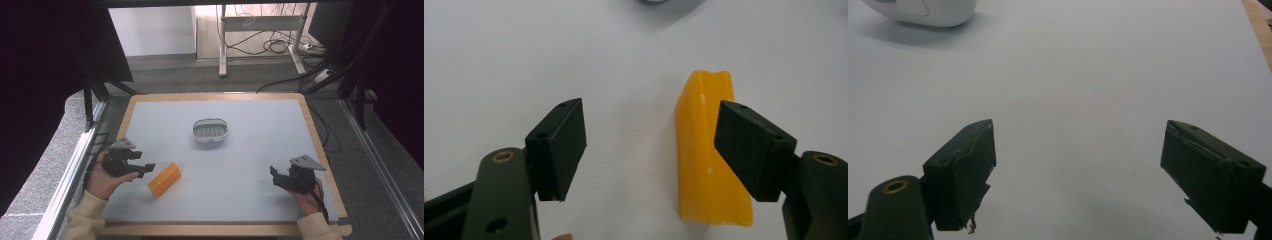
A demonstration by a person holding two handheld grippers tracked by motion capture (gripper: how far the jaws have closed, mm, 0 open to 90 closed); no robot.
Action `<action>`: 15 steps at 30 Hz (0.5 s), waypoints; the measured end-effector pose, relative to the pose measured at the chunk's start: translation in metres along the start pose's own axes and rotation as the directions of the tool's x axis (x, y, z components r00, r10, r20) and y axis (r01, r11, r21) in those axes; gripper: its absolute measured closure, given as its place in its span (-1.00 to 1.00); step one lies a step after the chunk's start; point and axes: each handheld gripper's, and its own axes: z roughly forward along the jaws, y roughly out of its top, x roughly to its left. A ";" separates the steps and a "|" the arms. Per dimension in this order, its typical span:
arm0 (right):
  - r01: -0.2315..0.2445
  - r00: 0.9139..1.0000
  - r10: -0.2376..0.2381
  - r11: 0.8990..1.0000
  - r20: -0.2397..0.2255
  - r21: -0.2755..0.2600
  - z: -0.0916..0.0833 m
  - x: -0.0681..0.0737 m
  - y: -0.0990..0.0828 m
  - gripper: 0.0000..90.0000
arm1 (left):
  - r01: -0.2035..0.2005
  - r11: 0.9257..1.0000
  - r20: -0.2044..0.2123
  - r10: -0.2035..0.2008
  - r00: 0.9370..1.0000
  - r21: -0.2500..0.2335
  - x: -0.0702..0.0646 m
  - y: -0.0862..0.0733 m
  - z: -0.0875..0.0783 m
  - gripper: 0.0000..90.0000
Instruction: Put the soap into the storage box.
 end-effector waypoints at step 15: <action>0.018 1.000 -0.017 1.000 -0.014 0.011 0.001 0.002 -0.001 -0.67 | -0.068 0.996 0.022 0.067 0.998 0.053 -0.023 0.007 0.014 -0.37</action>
